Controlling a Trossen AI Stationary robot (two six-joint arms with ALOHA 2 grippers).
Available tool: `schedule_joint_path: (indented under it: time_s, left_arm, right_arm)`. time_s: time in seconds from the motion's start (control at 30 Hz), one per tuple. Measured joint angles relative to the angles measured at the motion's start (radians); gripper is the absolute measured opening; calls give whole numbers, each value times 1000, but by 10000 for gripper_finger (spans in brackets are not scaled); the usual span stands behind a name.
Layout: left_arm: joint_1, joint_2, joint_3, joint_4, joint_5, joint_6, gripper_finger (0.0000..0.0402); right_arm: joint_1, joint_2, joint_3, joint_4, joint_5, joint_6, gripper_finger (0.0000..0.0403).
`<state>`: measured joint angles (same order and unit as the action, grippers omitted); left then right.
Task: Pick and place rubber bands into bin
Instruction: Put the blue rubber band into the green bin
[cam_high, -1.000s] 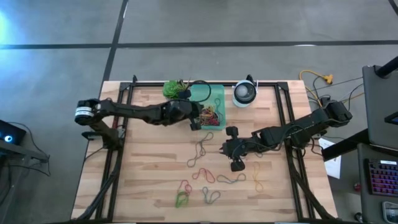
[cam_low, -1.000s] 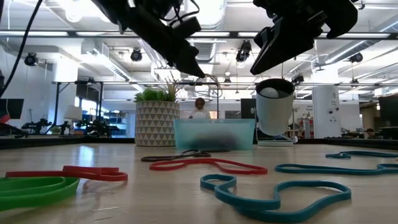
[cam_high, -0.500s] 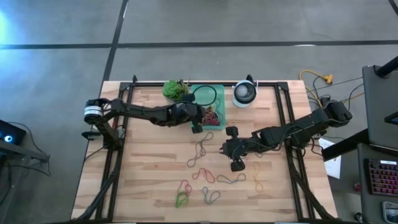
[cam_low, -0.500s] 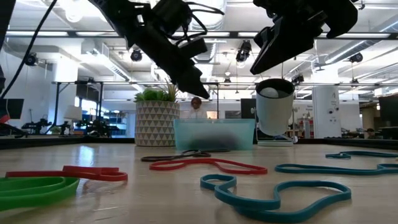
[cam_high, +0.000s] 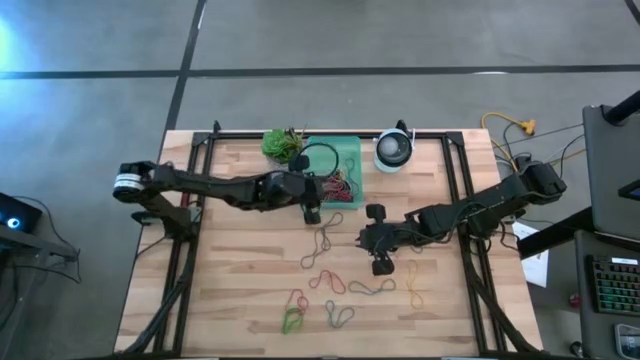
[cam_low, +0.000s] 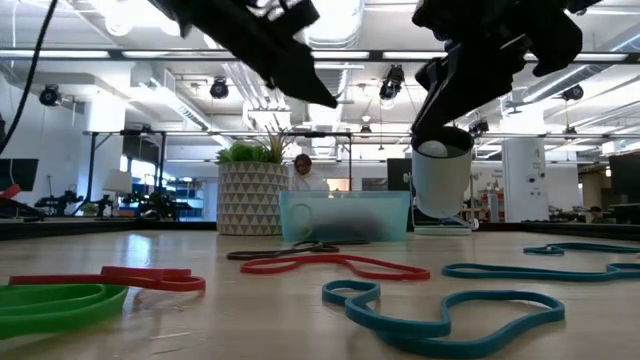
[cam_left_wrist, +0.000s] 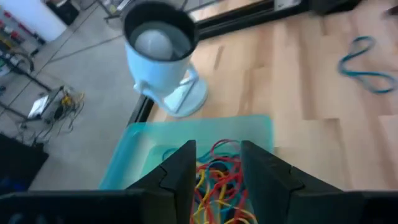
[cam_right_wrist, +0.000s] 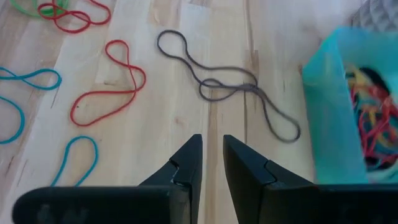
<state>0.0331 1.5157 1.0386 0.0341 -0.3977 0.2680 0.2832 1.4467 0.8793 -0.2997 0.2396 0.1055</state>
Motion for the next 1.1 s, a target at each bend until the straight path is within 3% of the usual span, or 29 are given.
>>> schedule_joint_path:
  time_s: [0.13, 0.33, 0.43, 0.7, 0.93, 1.1]
  left_arm:
    - [-63, -67, -3, -91, 0, 0, 112]
    - [-182, -159, -40, -147, 0, -27, 112]
    - [-244, -184, -61, -145, 0, -28, 112]
    - [-375, -203, -134, -150, 0, -99, 112]
    - [-437, -203, -183, -151, 0, -158, 112]
    - [-460, -203, -197, -151, 0, -159, 112]
  right_arm:
    - [0, 0, -33, -3, -12, 102, 59]
    - [1, 0, -50, -112, -163, 206, 61]
    - [1, 0, -50, -166, -188, 248, 59]
    - [0, 0, -84, -279, -183, 227, 59]
    - [0, 1, -102, -530, -82, 346, 57]
    - [0, 1, -102, -546, -83, 366, 77]
